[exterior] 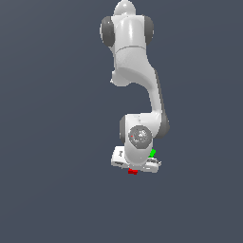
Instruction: Stack the red cube on top of the green cube.
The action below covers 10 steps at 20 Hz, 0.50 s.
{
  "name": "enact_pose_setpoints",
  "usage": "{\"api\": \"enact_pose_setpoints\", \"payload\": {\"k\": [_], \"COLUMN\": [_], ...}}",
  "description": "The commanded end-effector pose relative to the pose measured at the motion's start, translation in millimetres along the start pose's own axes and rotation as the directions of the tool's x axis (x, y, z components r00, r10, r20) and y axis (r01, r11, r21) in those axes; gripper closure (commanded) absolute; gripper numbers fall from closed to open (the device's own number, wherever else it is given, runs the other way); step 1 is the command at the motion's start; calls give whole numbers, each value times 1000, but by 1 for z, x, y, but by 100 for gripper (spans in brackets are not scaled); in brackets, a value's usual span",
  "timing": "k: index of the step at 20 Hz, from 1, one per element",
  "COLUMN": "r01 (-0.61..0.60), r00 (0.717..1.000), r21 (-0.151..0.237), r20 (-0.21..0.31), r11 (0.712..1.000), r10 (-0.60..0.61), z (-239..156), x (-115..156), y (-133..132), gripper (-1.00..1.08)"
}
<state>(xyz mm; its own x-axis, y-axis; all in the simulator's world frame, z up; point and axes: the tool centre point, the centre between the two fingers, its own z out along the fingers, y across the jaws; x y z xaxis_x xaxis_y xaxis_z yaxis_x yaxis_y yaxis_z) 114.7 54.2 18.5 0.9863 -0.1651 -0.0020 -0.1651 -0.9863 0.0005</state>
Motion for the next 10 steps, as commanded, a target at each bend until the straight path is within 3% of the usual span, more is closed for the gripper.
{"api": "enact_pose_setpoints", "payload": {"k": [1,2,10], "r01": [0,0,0], "r00": [1000,1000,1000], "r21": [0,0,0], "r20": [-2,-2,-2], "r11": [1000,1000,1000], "r10": [0,0,0], "z": [-2,-2,-2], "x": [1,1,1], "y": [0,0,0], "gripper": [-92,108,108]}}
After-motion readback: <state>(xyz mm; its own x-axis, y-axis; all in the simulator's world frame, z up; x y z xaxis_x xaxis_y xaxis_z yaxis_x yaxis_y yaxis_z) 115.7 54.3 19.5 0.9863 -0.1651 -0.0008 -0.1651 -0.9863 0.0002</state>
